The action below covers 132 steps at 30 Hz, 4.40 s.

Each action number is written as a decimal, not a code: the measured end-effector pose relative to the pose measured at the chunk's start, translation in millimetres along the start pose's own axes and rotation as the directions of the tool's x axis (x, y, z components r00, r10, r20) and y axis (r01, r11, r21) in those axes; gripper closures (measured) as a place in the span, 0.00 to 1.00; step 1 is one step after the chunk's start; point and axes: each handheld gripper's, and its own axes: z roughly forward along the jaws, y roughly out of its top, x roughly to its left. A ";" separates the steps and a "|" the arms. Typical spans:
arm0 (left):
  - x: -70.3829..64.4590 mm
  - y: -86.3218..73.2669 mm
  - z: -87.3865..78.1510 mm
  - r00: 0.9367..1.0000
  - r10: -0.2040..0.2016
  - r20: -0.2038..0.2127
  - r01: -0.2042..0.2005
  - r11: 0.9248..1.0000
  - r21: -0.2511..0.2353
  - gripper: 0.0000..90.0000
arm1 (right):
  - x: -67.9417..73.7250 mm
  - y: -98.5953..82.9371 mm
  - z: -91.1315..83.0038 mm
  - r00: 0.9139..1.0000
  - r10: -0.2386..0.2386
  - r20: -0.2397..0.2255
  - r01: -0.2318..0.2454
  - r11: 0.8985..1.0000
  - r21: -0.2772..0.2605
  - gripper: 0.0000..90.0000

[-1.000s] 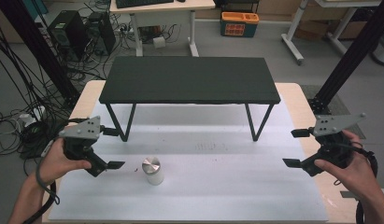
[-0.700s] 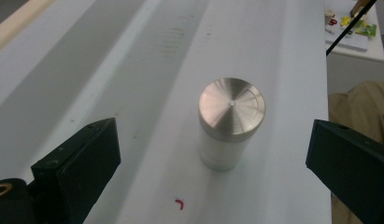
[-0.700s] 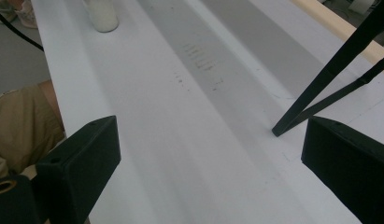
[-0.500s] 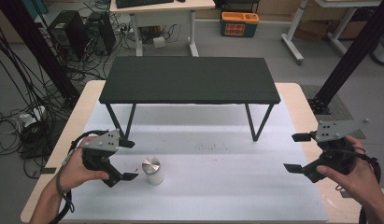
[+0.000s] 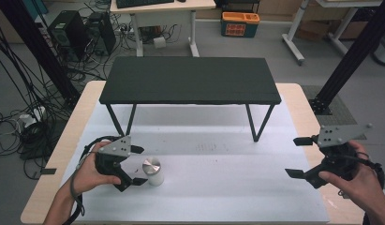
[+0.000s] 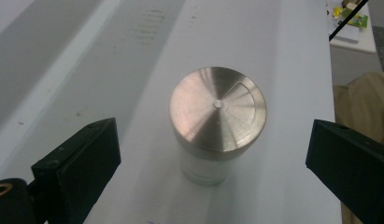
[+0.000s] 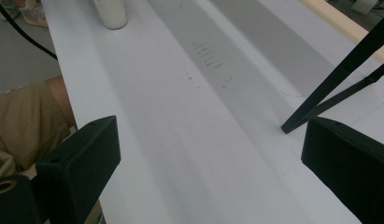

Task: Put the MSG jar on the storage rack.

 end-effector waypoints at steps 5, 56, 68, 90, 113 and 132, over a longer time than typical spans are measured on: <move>0.6 0.2 6.4 1.000 0.002 0.007 -0.002 1.000 0.001 0.04 | 1.7 0.4 -0.2 1.000 -0.002 -0.002 0.002 1.000 0.003 0.05; 7.0 64.2 -19.0 0.992 0.120 0.046 -0.120 0.993 0.006 0.48 | 0.2 -10.4 1.1 1.000 -0.003 -0.012 0.002 1.000 -0.020 0.05; 16.6 176.1 -86.7 0.982 0.187 -0.011 -0.187 0.982 -0.039 0.48 | -1.4 -5.0 0.8 1.000 -0.013 -0.027 0.013 1.000 -0.006 0.05; 127.0 277.9 -41.5 0.995 0.061 -0.074 -0.070 0.991 -0.111 0.48 | -8.6 9.9 -1.3 0.999 -0.032 -0.043 0.034 0.999 0.033 0.05; 160.7 245.0 5.5 0.997 -0.037 -0.066 0.030 0.995 -0.097 0.47 | -11.5 2.8 1.3 0.999 -0.006 -0.037 0.008 0.999 0.043 0.05; 151.4 240.2 -20.1 0.996 -0.037 -0.078 0.030 0.995 -0.092 0.10 | -12.5 7.6 -1.8 1.000 -0.012 -0.027 0.013 0.999 0.032 0.04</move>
